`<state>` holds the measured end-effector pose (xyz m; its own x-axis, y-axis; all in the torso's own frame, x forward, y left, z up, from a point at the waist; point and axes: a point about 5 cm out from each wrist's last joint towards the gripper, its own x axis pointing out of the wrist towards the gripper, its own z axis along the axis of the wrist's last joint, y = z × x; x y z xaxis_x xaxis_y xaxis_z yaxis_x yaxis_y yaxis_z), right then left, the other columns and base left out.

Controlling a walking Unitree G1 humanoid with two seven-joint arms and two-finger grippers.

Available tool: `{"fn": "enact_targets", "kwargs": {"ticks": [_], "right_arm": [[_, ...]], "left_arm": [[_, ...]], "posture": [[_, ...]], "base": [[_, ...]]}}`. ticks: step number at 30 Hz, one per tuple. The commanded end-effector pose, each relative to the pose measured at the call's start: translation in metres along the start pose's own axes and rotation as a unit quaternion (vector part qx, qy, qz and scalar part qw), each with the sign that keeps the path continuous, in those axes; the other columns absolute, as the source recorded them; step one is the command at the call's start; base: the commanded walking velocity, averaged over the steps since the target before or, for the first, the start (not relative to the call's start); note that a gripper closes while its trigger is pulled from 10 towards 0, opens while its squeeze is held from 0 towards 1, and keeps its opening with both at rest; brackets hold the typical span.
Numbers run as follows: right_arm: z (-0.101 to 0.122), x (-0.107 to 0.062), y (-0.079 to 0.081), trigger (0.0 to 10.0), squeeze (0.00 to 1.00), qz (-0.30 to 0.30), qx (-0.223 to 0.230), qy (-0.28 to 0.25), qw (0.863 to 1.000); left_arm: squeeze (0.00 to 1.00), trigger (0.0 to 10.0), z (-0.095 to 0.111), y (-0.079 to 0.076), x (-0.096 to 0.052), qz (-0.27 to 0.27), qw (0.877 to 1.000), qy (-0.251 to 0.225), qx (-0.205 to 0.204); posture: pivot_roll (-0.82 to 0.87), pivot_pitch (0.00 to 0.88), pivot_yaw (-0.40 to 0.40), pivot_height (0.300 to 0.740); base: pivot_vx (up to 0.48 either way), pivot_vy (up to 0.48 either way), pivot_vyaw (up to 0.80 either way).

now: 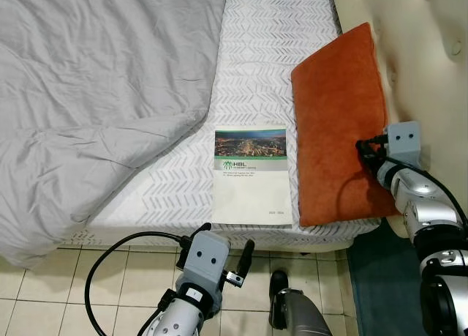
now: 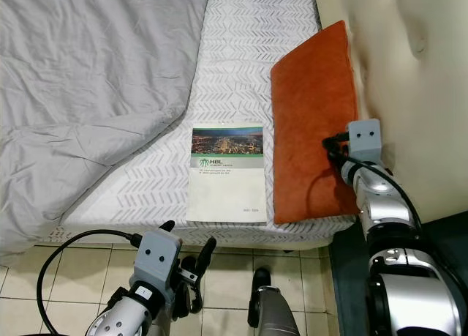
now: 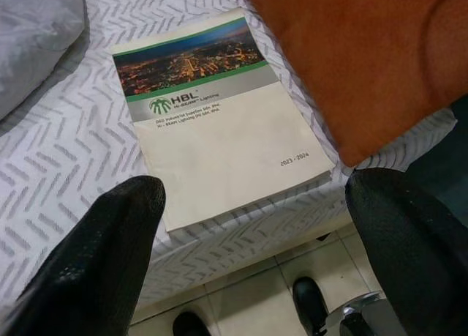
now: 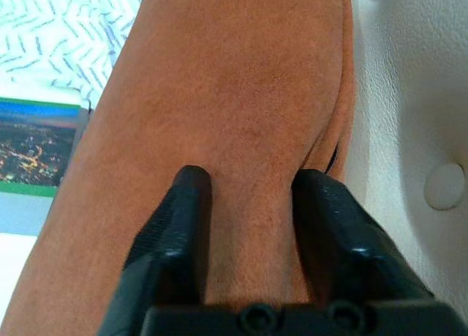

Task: Clean up the room

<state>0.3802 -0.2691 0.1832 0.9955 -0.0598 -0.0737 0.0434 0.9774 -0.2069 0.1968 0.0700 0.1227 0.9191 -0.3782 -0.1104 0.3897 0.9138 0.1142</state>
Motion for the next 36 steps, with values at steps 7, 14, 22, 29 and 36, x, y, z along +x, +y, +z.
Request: {"fn": "enact_targets", "kwargs": {"ticks": [7,14,22,29,36], "right_arm": [[0.011,-0.013,-0.02,10.0,1.0,-0.052,-0.195,-0.054,0.978],[0.016,-0.039,-0.008,10.0,1.0,-0.073,-0.127,-0.135,0.98],[-0.02,-0.087,0.035,10.0,1.0,-0.093,0.018,-0.174,0.98],[-0.084,-0.122,0.075,10.0,1.0,-0.054,0.112,-0.086,0.989],[-0.134,-0.152,0.075,10.0,0.77,-0.034,0.135,0.025,0.99]], "left_arm": [[0.0,10.0,-0.01,-0.005,-0.002,-0.007,1.0,0.016,0.005],[0.0,10.0,-0.024,0.022,0.006,0.015,0.998,0.019,0.053],[0.0,10.0,-0.032,0.059,0.034,0.052,0.996,0.018,0.063],[0.0,10.0,-0.032,0.092,0.049,0.105,0.993,0.001,0.055],[0.0,10.0,-0.04,0.107,0.038,0.161,0.987,-0.001,0.011]], "posture": [[0.07,0.471,-0.058,0.74],[0.04,0.317,-0.07,0.74],[-0.02,0.099,-0.043,0.74],[0.0,0.0,-0.022,0.74],[0.02,0.0,-0.02,0.74]], "base": [[0.0,0.0,0.0],[0.0,0.0,0.0],[0.0,0.0,0.0],[0.0,0.0,0.0],[0.0,0.0,0.0]]}}
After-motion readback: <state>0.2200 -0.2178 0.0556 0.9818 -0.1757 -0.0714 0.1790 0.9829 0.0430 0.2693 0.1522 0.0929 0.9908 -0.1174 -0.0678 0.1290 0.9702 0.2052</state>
